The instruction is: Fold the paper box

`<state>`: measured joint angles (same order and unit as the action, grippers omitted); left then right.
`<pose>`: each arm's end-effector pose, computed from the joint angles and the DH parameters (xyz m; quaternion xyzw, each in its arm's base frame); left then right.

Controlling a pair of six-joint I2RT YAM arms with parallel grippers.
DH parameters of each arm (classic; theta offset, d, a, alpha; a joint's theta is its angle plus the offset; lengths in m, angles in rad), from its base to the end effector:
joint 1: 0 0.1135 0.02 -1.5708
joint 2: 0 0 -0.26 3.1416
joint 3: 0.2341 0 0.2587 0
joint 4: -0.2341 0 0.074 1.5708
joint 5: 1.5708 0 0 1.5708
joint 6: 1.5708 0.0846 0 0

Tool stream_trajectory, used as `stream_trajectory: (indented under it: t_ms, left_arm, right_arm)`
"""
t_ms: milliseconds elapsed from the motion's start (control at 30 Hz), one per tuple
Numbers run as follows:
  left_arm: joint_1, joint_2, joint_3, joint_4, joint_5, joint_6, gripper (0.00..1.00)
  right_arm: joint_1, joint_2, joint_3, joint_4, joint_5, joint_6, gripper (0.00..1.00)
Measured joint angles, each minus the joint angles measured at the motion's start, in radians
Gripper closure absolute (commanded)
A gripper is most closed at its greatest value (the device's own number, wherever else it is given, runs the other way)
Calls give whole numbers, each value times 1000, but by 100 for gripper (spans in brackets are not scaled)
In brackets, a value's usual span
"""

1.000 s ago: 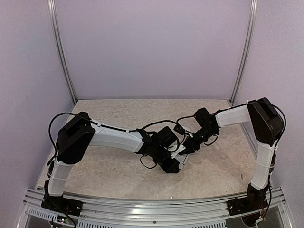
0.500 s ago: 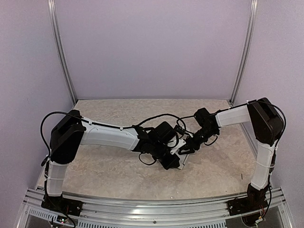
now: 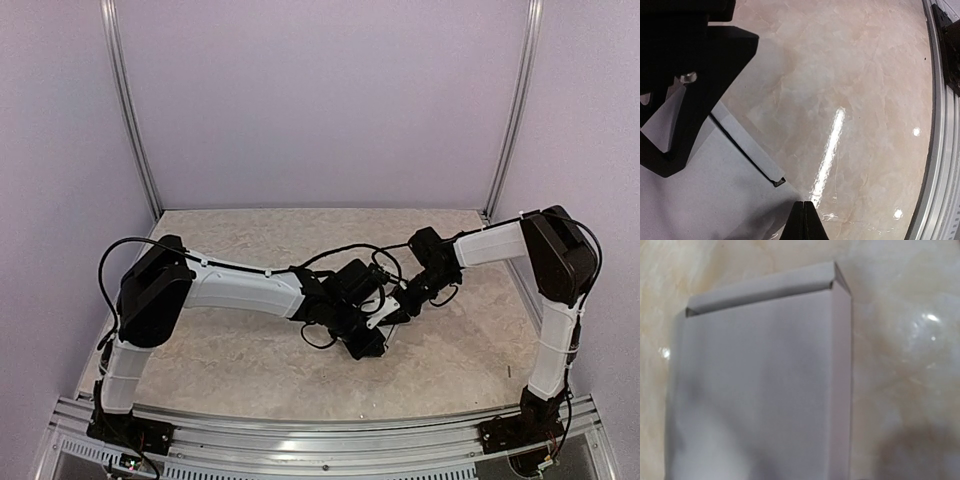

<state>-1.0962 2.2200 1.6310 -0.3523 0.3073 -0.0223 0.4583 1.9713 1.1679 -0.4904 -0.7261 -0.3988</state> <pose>0.2107 -0.4660 0.1057 0.5214 0.7832 -0.2857 0.1821 0.3131 0.2171 0.0814 -0.4293 0.8218 0.3554 0.1185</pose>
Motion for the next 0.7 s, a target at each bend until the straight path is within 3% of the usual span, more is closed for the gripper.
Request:
stream_trajectory:
  t_ms: [700]
  left_arm:
    - [-18,33,11,1,-66,27,100]
  right_arm:
    - [-5,11,2,-1,-23,0,55]
